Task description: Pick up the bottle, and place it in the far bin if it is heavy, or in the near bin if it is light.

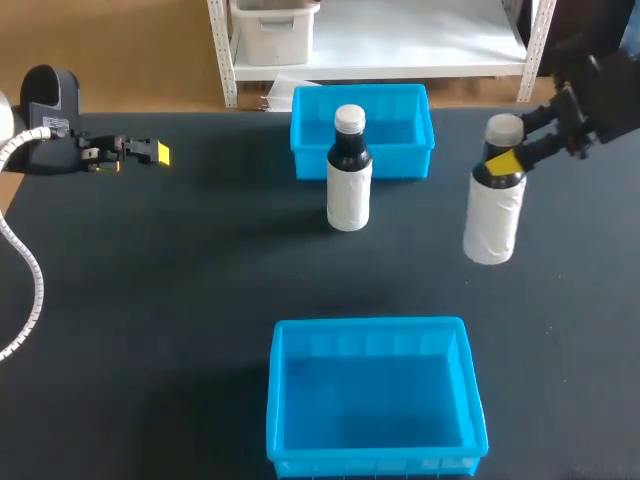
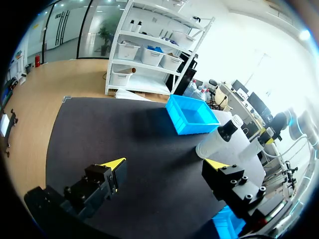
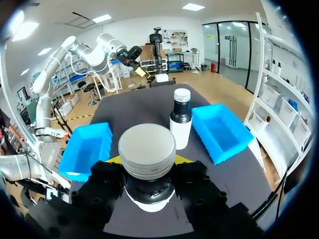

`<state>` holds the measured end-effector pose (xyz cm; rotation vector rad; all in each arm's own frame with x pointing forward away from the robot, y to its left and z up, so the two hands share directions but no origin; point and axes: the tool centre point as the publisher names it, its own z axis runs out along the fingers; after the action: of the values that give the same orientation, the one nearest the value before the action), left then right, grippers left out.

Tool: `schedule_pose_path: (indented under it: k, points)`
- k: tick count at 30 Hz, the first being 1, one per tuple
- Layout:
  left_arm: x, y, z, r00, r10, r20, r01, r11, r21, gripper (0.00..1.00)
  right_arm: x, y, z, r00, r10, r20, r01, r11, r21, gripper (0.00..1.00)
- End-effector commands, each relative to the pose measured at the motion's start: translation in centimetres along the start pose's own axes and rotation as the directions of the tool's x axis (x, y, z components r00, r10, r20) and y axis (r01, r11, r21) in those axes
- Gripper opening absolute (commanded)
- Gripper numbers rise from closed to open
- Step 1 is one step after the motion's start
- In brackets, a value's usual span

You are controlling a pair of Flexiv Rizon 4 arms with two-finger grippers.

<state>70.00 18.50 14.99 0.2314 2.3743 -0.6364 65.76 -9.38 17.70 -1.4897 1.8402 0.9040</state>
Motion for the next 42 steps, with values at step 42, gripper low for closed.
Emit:
schedule_pose_path:
  k: [42]
  points:
    - [0.0, 0.0, 0.0, 1.0, 0.0, 0.0, 0.0, 1.0, 0.0, 1.0, -5.5, -12.4, -6.6, 1.0, -0.014, 0.003, 0.013, 0.997, 0.076, 0.14]
